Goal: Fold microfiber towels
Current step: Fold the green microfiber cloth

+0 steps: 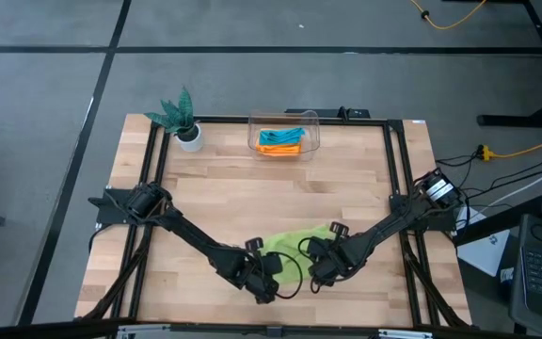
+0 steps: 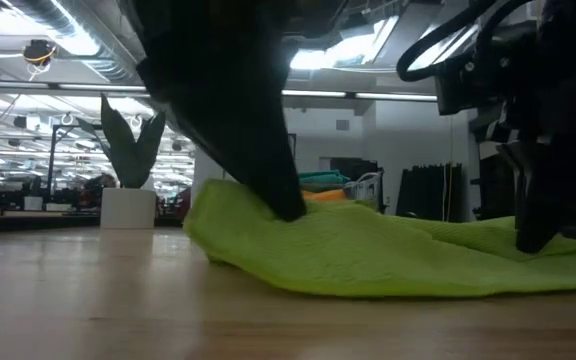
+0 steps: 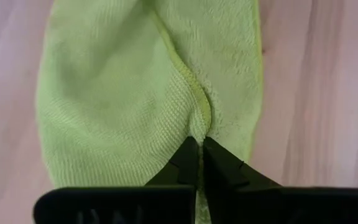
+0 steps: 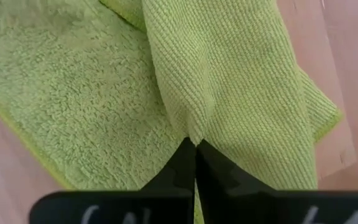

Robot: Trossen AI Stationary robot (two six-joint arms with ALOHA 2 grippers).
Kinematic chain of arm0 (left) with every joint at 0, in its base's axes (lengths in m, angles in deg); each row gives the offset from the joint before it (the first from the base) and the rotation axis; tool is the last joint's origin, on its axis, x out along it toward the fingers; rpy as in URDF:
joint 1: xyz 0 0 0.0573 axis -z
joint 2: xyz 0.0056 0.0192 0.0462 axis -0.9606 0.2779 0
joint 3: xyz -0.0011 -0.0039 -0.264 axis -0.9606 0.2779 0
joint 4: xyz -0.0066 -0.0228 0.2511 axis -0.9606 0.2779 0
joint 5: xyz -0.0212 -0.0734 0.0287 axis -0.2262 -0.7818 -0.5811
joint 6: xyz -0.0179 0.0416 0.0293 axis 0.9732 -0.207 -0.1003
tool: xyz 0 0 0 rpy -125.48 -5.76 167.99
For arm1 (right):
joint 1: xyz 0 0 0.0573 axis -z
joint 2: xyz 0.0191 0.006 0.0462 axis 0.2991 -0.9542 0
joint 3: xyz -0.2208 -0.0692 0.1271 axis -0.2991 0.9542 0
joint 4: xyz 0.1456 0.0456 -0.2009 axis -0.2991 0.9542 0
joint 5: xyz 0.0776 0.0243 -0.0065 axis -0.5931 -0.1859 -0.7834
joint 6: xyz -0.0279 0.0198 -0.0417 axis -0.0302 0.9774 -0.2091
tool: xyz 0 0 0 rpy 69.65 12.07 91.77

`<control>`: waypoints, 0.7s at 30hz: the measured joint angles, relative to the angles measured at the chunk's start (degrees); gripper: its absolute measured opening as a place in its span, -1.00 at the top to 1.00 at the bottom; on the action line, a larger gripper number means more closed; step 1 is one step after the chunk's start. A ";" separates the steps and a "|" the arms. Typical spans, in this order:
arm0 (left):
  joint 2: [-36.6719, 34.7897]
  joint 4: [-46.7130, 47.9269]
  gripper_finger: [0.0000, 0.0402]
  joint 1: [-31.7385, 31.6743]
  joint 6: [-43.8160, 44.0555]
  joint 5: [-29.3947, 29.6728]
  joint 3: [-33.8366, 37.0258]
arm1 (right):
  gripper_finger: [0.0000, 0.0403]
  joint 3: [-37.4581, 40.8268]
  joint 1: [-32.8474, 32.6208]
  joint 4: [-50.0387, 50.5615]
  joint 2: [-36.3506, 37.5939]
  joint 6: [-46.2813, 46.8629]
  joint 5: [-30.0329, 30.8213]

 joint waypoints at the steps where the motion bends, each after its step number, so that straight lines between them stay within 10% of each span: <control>1: 0.00 1.24 0.96 0.00 -0.02 0.00 -0.44 | 0.97 0.00 -0.05 0.17 0.20 0.07 -0.01; 21: 0.00 3.77 0.68 -0.85 1.42 -1.61 -2.11 | 0.98 0.02 -0.09 0.71 0.54 0.76 0.01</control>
